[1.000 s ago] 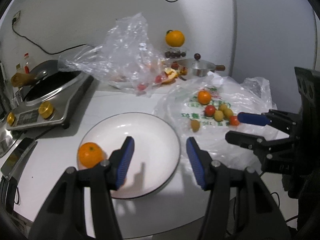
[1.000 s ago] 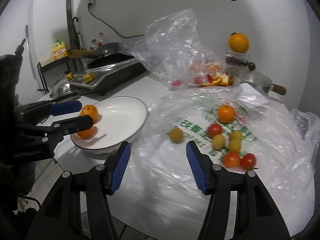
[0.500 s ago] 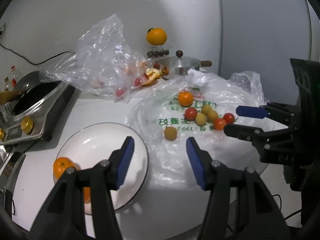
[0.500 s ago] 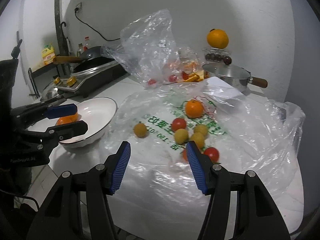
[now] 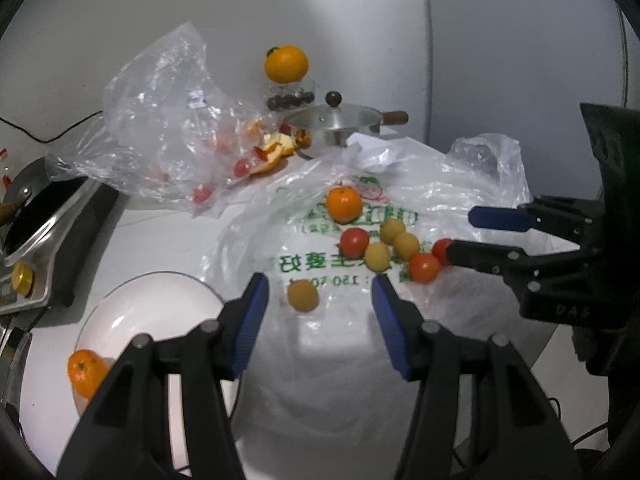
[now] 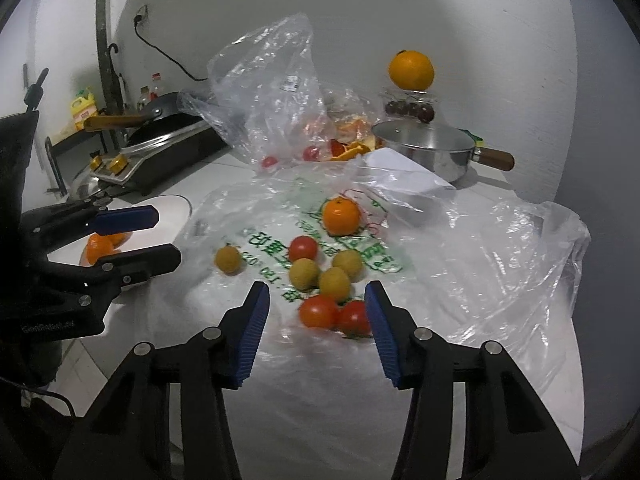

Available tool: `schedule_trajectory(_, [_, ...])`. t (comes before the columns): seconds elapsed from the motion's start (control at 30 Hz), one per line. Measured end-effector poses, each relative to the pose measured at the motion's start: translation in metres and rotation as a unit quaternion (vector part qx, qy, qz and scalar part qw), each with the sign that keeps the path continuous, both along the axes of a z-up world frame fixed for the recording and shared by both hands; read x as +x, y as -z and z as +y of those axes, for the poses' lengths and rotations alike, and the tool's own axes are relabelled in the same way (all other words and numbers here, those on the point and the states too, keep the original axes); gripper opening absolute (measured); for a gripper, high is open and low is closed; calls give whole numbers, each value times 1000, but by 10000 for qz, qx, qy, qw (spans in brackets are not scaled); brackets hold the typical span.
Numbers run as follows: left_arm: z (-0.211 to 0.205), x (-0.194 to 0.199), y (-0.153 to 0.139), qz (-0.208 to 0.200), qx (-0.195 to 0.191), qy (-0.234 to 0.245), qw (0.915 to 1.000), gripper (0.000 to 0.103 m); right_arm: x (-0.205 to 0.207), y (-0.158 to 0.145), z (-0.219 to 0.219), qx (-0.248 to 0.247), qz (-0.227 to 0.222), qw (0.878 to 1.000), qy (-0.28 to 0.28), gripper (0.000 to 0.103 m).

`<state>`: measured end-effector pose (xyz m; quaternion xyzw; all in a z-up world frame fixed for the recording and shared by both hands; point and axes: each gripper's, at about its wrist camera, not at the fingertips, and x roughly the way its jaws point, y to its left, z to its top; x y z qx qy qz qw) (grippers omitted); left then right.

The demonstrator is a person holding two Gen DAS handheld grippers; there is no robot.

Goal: Organize fruits
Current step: 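Move both open tools back over the fruit on the plastic bag, then grasp a small yellow fruit with the left tool while the right tool grasps a red tomato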

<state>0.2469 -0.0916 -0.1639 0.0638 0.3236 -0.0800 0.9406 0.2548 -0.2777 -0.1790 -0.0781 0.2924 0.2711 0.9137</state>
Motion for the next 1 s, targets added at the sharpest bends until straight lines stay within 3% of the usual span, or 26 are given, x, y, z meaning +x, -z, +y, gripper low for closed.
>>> schedule_trajectory(0.1, [-5, 9, 5, 86, 1, -5, 10000, 55, 6, 4, -5, -50, 46, 10000, 34, 46])
schedule_trajectory(0.43, [-8, 43, 31, 552, 46, -162, 9983, 50, 27, 15, -17, -47, 329, 9994, 34, 45])
schedule_trajectory(0.67, [-6, 55, 39, 670, 113, -302, 9972, 49, 36, 20, -15, -72, 528, 9986, -51, 44])
schedule_trajectory(0.73, [-5, 58, 40, 703, 106, -334, 9969, 49, 36, 22, -14, -121, 565, 9983, -110, 37])
schedule_trajectory(1.0, [1, 65, 47, 815, 144, -442, 9956, 46, 37, 24, -13, -128, 583, 9981, -172, 27])
